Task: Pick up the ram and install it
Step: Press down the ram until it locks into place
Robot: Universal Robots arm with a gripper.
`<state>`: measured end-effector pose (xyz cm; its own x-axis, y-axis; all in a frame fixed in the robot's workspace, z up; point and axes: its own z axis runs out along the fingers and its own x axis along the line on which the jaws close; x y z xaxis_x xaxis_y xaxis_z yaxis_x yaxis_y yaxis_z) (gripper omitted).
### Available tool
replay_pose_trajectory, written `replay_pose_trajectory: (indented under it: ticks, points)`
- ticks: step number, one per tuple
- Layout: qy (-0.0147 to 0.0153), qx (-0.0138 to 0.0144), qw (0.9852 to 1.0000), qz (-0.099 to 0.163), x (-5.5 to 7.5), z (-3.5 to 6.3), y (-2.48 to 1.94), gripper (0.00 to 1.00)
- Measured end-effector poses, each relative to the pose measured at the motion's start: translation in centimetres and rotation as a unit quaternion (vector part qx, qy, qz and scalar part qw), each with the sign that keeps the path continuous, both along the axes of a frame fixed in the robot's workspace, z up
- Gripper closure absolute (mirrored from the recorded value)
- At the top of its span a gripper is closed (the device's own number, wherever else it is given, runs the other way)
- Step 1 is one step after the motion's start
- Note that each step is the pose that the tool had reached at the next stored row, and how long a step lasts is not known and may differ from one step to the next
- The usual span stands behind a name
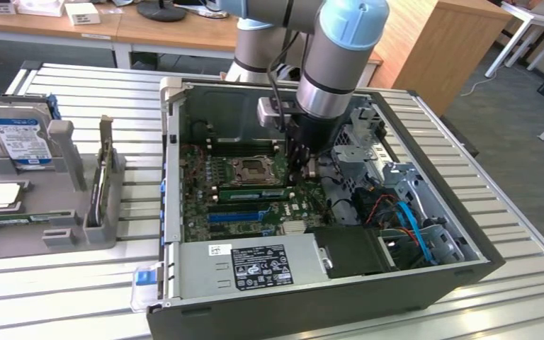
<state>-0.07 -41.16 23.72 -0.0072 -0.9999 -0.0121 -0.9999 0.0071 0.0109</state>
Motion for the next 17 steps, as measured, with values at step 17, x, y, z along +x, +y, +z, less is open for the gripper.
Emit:
replay_pose_trajectory:
  ticks: [17]
  points:
    - [0.0000, 0.0002, 1.0000, 0.000, 0.00, -0.98, 0.00, 0.89]
